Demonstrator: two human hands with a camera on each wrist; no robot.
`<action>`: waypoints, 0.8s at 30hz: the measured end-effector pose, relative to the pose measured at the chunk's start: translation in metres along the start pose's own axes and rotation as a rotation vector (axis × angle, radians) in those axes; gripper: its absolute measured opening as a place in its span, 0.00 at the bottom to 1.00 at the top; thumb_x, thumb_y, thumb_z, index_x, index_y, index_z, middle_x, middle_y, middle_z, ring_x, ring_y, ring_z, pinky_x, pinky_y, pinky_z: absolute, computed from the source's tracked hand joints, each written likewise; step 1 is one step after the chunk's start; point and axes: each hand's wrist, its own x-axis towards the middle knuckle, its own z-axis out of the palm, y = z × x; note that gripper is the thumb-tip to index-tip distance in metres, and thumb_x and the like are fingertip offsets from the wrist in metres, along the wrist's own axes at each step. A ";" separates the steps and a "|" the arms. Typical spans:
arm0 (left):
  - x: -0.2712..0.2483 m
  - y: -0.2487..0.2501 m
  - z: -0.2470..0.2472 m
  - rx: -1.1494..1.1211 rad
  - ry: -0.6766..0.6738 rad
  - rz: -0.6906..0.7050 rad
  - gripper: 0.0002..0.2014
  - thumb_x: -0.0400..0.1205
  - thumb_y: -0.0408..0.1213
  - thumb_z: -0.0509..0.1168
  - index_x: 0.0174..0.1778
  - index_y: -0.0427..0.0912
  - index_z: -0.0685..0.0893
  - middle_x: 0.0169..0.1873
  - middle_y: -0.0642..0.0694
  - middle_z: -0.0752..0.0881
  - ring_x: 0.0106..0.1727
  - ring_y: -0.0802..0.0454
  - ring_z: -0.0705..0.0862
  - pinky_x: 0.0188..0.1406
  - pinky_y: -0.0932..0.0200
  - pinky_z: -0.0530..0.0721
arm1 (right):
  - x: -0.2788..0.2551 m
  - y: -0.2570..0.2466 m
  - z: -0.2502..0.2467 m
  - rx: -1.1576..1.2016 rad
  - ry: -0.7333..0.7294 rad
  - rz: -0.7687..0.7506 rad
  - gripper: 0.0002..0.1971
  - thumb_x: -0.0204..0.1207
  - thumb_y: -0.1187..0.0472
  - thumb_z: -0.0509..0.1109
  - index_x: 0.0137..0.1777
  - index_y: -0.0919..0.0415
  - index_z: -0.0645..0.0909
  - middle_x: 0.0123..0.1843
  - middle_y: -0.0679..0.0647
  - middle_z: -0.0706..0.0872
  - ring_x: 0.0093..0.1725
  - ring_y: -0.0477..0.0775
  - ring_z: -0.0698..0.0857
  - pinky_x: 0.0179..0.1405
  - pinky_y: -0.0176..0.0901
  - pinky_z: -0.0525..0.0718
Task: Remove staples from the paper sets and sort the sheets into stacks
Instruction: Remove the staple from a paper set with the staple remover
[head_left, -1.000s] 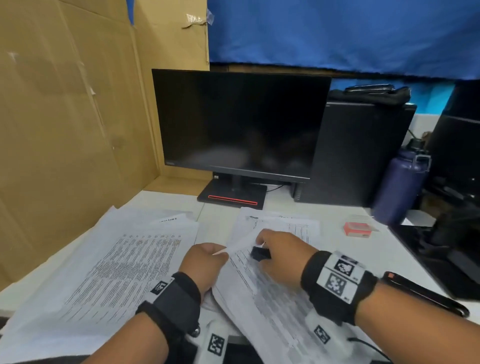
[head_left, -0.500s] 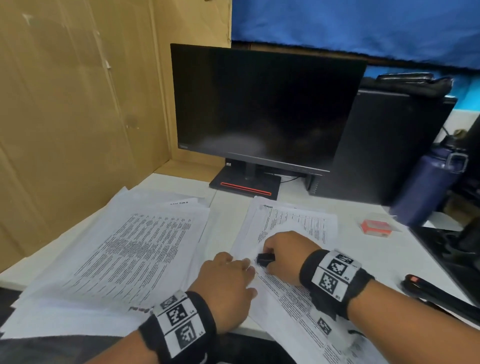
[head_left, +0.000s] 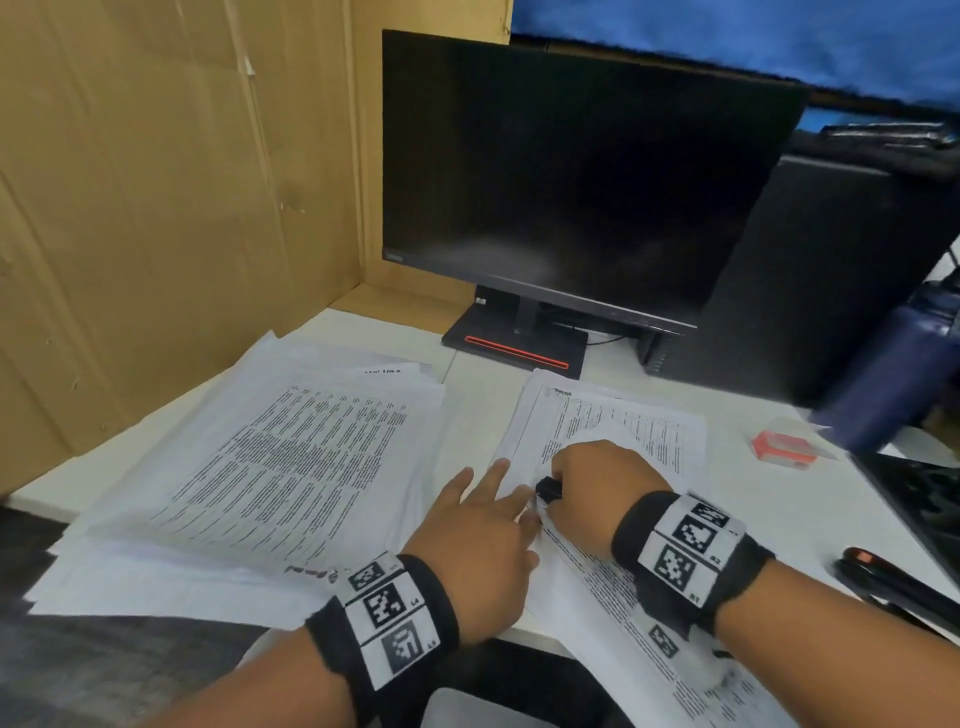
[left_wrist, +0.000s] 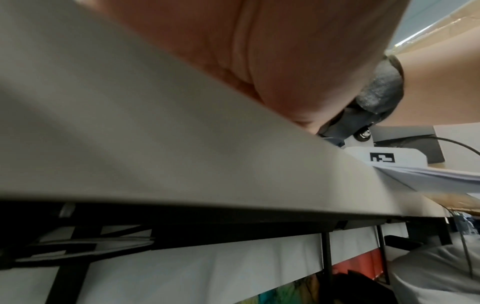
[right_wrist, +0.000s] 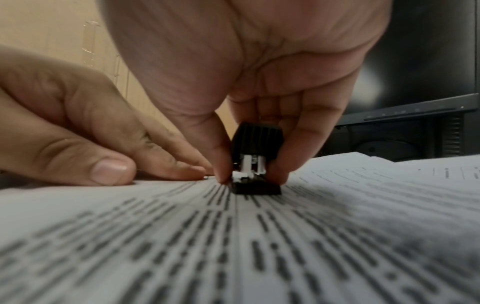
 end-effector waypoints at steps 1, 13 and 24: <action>0.000 -0.001 -0.001 -0.011 -0.010 -0.001 0.27 0.92 0.49 0.48 0.89 0.50 0.61 0.91 0.51 0.55 0.92 0.46 0.39 0.89 0.39 0.36 | 0.001 0.001 0.000 0.004 0.002 0.002 0.08 0.79 0.50 0.66 0.45 0.52 0.82 0.41 0.49 0.84 0.40 0.52 0.84 0.38 0.42 0.80; 0.002 -0.006 -0.013 -0.153 -0.109 0.031 0.26 0.93 0.47 0.50 0.88 0.46 0.64 0.91 0.49 0.55 0.91 0.46 0.51 0.89 0.47 0.54 | 0.006 0.005 -0.004 0.037 -0.004 -0.002 0.06 0.74 0.48 0.72 0.45 0.48 0.86 0.41 0.45 0.86 0.42 0.49 0.85 0.42 0.42 0.83; 0.003 -0.003 -0.016 -0.120 -0.126 0.030 0.27 0.93 0.47 0.50 0.89 0.45 0.62 0.91 0.49 0.52 0.91 0.47 0.49 0.90 0.47 0.53 | 0.018 0.009 -0.007 0.391 -0.106 0.144 0.09 0.74 0.51 0.77 0.47 0.55 0.91 0.44 0.52 0.92 0.45 0.55 0.90 0.53 0.52 0.90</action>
